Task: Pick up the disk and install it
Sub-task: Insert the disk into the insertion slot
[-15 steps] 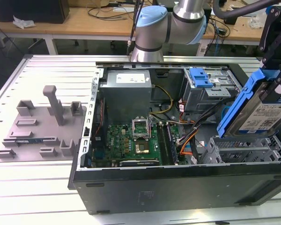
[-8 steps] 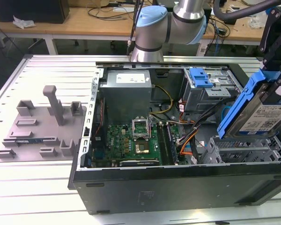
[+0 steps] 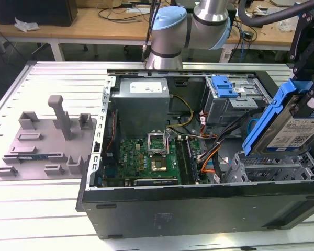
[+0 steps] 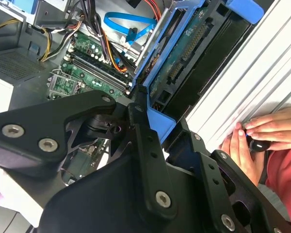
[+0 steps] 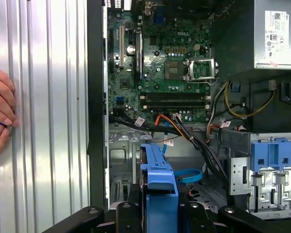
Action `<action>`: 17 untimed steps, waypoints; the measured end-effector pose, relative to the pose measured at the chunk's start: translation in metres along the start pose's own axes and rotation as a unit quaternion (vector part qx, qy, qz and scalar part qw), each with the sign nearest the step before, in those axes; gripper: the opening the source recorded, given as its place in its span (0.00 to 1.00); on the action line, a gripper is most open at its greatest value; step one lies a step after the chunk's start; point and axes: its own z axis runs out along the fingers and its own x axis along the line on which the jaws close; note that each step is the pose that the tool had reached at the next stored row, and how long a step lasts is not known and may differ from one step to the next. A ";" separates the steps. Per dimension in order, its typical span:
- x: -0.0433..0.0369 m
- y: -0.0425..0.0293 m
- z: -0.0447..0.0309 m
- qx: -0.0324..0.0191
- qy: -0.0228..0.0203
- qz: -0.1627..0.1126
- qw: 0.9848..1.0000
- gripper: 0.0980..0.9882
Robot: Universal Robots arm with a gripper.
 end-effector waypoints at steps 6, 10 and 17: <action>0.0005 -0.0001 0.0013 0.000 0.000 -0.002 1.000 0.30; 0.0053 -0.0023 0.0171 -0.002 0.000 -0.017 1.000 0.30; 0.0054 -0.0023 0.0206 -0.002 0.000 -0.017 1.000 0.30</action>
